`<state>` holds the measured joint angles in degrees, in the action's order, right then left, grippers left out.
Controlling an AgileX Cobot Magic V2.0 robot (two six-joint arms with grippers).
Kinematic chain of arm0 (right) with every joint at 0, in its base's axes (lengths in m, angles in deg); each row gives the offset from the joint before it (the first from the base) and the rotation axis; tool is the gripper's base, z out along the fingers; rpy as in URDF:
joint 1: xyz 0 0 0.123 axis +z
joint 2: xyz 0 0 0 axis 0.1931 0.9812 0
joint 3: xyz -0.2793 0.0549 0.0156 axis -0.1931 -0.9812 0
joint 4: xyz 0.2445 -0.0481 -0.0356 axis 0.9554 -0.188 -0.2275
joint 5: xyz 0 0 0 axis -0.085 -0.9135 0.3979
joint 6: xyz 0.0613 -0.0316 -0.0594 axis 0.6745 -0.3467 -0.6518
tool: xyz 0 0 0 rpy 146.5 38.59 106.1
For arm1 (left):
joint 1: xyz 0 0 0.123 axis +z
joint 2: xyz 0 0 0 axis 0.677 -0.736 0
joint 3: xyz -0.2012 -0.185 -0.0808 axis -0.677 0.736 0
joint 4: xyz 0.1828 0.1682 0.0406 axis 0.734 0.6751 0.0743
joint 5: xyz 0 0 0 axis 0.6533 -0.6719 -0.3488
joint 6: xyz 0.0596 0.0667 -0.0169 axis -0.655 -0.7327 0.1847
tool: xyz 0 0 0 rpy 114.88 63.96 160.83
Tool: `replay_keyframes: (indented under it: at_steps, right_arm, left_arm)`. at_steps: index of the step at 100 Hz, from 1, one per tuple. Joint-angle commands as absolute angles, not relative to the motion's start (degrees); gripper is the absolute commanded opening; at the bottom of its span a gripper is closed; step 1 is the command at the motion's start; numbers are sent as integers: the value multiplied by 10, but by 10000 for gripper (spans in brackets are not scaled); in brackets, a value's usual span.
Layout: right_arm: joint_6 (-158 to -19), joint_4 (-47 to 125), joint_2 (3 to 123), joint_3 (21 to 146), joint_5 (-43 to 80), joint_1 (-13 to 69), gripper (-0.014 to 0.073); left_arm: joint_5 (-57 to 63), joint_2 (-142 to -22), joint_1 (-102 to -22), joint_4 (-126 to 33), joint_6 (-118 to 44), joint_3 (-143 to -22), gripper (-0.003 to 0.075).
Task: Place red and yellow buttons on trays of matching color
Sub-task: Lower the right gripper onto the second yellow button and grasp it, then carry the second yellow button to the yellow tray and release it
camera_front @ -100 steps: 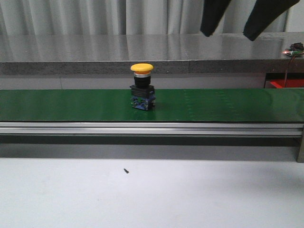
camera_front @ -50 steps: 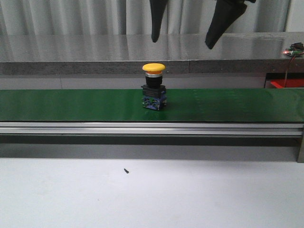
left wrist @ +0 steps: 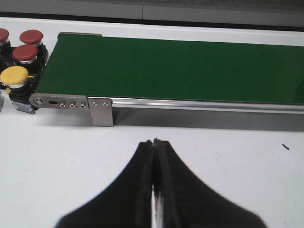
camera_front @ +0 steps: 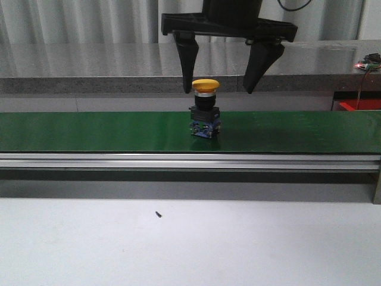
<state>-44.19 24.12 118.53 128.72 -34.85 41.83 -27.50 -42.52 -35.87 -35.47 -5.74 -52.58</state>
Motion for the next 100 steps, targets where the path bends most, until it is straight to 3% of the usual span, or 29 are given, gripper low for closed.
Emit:
replay_keyframes:
  at_steps: [1, 21, 31, 53, 65, 100]
  right_arm:
    - [-467, 234, 1160, 1307, -324, 415, 652]
    - [-474, 236, 1183, 1307, -312, 410, 645]
    - [-474, 236, 1189, 1307, -311, 410, 594]
    - [-472, 232, 1189, 1307, -319, 410, 283]
    - [-471, 229, 1189, 1307, -323, 410, 160]
    - [-474, 207, 1131, 1307, -355, 386, 122]
  left_arm:
    - [-236, -430, -362, -365, -55, -541, -20]
    - [-236, -430, -362, -365, -55, -541, -20]
    - [-236, -430, -362, -365, -55, -541, -20]
    - [-236, -430, -362, -365, -55, -541, -20]
    - [-236, -430, -362, -365, -55, -541, -20]
    - [-236, -430, -362, -365, -55, -541, -20]
